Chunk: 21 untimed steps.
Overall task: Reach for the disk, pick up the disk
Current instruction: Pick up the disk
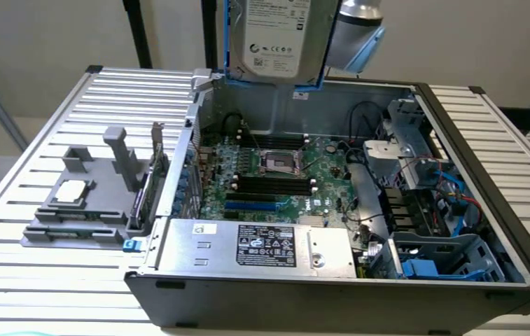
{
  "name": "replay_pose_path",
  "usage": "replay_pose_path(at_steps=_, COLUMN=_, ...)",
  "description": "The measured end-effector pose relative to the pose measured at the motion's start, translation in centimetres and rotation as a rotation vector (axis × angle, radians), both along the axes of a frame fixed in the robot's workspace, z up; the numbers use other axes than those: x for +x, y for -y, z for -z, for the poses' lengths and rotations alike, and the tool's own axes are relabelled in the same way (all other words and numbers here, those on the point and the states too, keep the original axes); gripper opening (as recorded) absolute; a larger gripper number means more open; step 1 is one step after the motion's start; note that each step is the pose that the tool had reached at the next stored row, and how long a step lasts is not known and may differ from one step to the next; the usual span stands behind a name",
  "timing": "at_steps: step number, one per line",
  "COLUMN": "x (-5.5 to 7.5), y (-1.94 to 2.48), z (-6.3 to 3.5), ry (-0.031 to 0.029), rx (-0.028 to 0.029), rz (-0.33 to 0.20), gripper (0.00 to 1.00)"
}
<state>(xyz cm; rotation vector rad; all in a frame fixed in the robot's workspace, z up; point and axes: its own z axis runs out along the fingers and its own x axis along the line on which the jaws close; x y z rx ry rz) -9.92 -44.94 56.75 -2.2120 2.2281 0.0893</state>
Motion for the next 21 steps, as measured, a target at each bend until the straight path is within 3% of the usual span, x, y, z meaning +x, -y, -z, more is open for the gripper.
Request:
replay_pose_path(at_steps=5, x=1.9, y=1.08, z=0.11, ry=0.0000, rx=0.0000, rz=0.000, gripper=0.33)
replay_pose_path(at_steps=21, x=9.2, y=3.47, z=0.62, ry=0.0001, rx=0.0001, rz=0.000, gripper=0.33)
